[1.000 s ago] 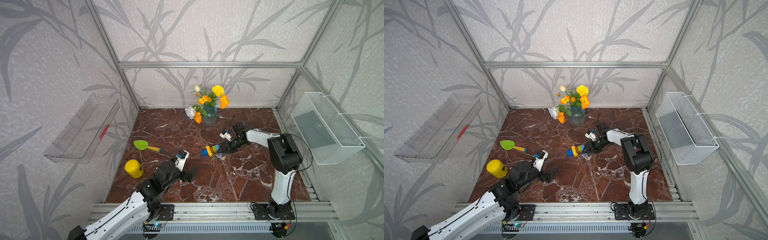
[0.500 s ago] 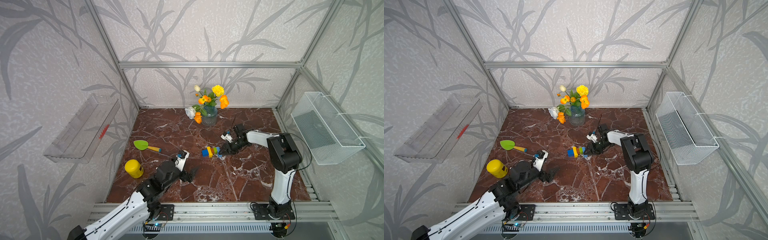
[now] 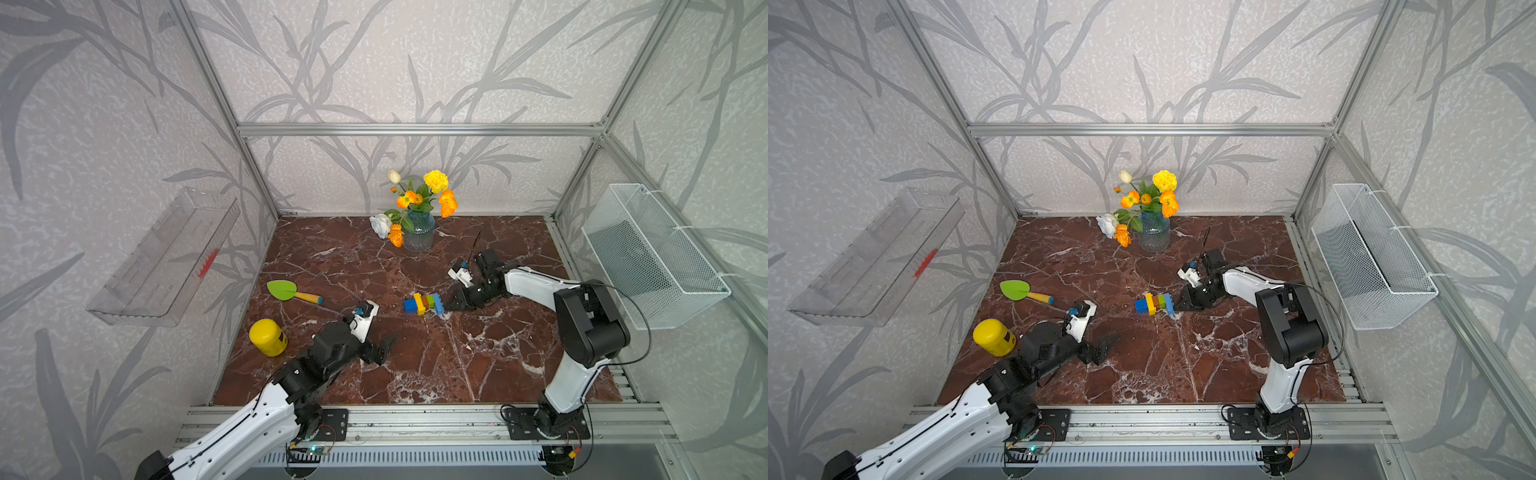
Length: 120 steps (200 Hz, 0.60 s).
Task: Assemble the letter f with lego
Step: Adjust the lego brick at the center of the board.
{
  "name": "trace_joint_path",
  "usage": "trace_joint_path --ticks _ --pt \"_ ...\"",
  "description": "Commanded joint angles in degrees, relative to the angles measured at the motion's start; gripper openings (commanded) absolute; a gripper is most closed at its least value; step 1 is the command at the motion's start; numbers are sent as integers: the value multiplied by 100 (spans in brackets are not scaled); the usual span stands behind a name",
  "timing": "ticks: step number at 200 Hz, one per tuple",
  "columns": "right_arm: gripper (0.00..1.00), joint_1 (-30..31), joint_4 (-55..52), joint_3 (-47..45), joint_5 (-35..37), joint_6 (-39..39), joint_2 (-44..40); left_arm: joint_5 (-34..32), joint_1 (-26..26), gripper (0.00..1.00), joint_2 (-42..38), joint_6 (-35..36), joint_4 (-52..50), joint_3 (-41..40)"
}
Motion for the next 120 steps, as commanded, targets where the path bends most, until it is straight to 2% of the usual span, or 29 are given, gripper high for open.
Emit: trace_joint_path --ticks 1,46,120 --pt "17 156 214 -176 65 100 -138 20 20 99 -25 47 67 62" --pt "15 458 631 -344 212 352 -54 19 20 99 -32 42 44 76" --pt "14 648 1293 -441 858 637 219 15 21 99 -49 44 44 70"
